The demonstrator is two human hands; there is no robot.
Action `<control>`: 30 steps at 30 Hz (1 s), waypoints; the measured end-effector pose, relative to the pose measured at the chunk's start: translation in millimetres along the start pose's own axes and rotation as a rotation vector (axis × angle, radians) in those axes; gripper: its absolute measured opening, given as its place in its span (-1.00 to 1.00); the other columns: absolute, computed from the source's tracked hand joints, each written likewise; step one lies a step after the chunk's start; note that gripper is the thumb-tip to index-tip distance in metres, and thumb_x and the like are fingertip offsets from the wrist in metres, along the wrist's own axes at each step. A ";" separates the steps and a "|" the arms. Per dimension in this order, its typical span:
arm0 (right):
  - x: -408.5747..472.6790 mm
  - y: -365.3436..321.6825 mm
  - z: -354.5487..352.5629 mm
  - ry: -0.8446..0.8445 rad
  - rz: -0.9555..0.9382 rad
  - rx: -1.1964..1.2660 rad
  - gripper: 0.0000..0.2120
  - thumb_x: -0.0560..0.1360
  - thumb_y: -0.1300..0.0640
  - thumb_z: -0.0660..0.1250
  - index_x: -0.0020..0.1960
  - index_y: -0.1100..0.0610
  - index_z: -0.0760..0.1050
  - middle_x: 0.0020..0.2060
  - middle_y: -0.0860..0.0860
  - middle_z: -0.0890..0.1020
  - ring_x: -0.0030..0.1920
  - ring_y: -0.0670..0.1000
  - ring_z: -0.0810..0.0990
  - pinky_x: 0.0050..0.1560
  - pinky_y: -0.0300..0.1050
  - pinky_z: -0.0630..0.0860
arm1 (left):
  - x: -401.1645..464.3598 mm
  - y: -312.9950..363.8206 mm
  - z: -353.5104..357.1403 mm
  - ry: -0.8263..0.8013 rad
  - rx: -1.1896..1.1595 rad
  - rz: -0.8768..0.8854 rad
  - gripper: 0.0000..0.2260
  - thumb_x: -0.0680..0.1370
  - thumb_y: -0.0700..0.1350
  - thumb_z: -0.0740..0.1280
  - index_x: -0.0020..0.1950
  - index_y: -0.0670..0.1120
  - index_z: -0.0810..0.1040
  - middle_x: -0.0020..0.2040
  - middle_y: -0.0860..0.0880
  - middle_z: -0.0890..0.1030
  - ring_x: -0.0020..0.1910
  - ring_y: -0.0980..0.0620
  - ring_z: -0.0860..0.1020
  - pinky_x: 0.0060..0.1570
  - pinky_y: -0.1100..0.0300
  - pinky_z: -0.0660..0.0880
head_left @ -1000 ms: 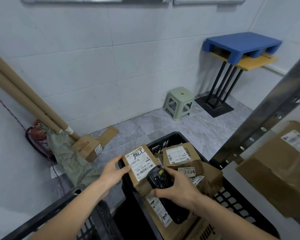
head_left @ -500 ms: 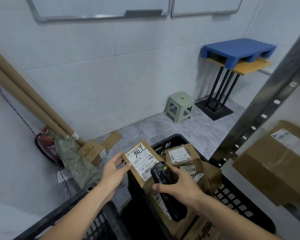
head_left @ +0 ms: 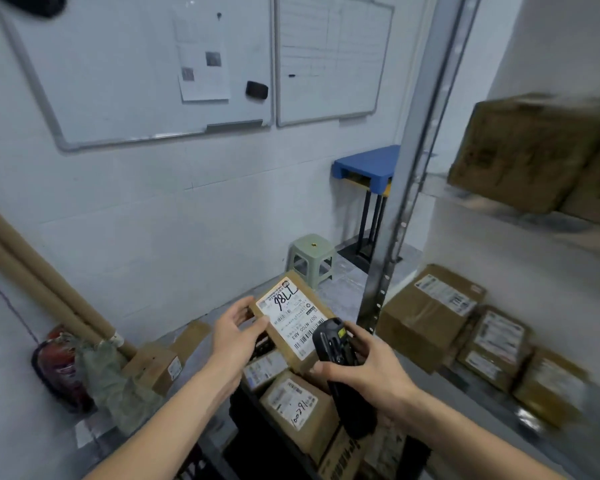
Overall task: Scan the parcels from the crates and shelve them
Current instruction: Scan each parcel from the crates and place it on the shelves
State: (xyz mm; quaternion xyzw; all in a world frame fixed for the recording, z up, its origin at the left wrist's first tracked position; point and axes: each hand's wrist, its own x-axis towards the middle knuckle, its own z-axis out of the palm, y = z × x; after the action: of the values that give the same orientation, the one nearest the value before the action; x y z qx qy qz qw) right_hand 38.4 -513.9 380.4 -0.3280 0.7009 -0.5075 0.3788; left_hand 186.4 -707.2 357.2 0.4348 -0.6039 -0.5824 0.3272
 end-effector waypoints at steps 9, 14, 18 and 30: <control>-145.7 -72.4 -75.7 0.236 -0.066 -0.010 -0.21 0.21 -0.05 0.75 0.33 -0.19 0.43 0.17 -0.23 0.61 0.12 -0.26 0.62 0.08 -0.32 0.59 | -110.9 119.5 58.9 -0.213 -0.117 0.187 -0.71 0.53 -0.31 0.42 0.17 -0.02 0.54 0.16 0.01 0.65 0.22 0.06 0.59 0.19 0.15 0.56; -240.0 -93.8 -125.1 0.305 -0.060 0.009 -0.37 0.30 0.05 0.71 0.26 -0.13 0.48 0.08 -0.23 0.66 0.01 -0.29 0.65 -0.13 -0.44 0.55 | -188.4 167.2 96.0 -0.366 -0.153 0.211 -0.70 0.56 -0.21 0.43 0.16 0.15 0.56 0.15 -0.01 0.67 0.18 -0.01 0.60 0.21 -0.08 0.56; -322.9 -100.2 -162.9 0.383 -0.055 -0.018 -0.28 0.27 0.01 0.73 0.37 0.01 0.55 0.07 -0.22 0.73 0.05 -0.27 0.69 -0.08 -0.43 0.56 | -261.7 198.7 133.1 -0.452 -0.169 0.249 -0.67 0.57 -0.14 0.42 0.12 0.32 0.56 0.23 -0.02 0.62 0.23 -0.05 0.58 0.19 -0.21 0.56; -578.5 -100.5 -247.4 0.570 -0.121 0.004 -0.57 0.40 0.11 0.65 0.14 -0.21 0.58 -0.05 -0.40 0.70 0.00 -0.38 0.65 -0.16 -0.48 0.53 | -493.3 245.5 237.1 -0.564 -0.162 0.396 -0.75 0.62 -0.06 0.35 0.30 0.03 0.49 0.14 0.09 0.60 0.14 0.13 0.58 -0.01 0.19 0.54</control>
State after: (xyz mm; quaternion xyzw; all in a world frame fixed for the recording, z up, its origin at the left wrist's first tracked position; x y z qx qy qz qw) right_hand 120.2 62.0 640.5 -0.2125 0.7575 -0.6021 0.1362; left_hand 138.4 -174.6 629.1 0.1037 -0.6949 -0.6509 0.2876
